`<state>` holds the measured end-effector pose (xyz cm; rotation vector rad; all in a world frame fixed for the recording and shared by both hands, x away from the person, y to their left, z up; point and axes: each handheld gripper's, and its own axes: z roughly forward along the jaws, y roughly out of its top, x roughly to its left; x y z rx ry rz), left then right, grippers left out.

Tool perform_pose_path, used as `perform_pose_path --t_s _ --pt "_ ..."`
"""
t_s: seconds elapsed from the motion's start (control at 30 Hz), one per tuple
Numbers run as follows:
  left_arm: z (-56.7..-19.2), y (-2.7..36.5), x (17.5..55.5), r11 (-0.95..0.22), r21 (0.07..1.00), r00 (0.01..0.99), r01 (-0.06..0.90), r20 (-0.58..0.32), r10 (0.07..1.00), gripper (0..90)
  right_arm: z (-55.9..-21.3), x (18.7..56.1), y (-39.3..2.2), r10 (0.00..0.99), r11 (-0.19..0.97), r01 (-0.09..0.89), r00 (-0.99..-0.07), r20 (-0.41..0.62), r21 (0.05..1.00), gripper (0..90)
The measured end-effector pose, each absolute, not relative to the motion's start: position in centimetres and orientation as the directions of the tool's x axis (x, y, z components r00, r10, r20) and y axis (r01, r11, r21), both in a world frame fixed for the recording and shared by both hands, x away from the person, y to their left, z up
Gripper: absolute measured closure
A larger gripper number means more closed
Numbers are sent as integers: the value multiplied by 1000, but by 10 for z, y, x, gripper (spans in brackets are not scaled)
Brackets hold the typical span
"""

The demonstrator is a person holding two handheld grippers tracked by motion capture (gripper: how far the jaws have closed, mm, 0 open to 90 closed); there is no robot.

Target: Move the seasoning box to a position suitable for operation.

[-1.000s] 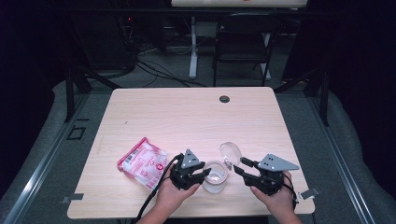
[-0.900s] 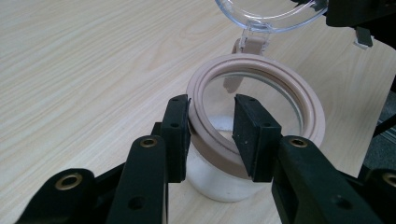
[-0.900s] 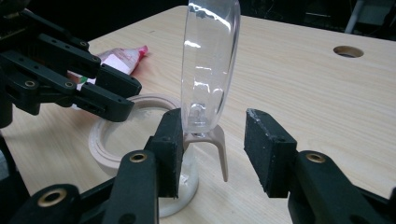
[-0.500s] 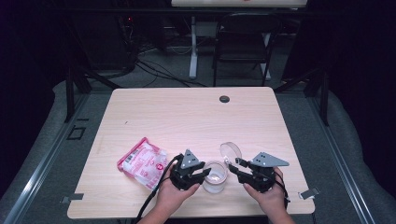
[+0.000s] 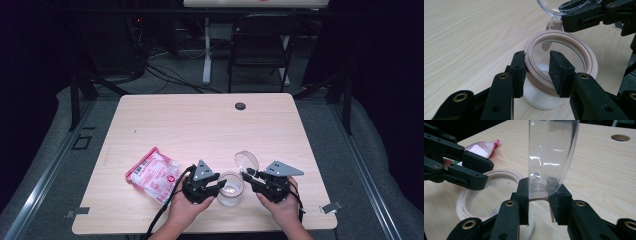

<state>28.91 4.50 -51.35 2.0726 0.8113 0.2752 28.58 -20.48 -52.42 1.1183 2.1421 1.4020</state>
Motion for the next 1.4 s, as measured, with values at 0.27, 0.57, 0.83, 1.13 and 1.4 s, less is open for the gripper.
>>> perform_pose_path --t_s 0.27,0.57,0.83,1.13,1.4 --pt "-514 46 293 -403 798 757 449 -100 646 665 -524 291 -203 759 216 413 -641 114 885 723" --pt "-514 48 300 -388 804 740 451 -95 666 663 -523 307 -199 752 235 398 -652 94 887 705" --pt "-515 49 306 -371 808 728 457 -101 678 662 -525 316 -198 749 216 403 -653 114 889 711" --pt "-516 48 306 -368 810 727 457 -101 680 661 -525 317 -199 743 216 400 -659 115 891 710" --pt "-516 49 305 -364 809 724 462 -107 681 642 -525 316 -198 751 219 394 -652 104 893 685"
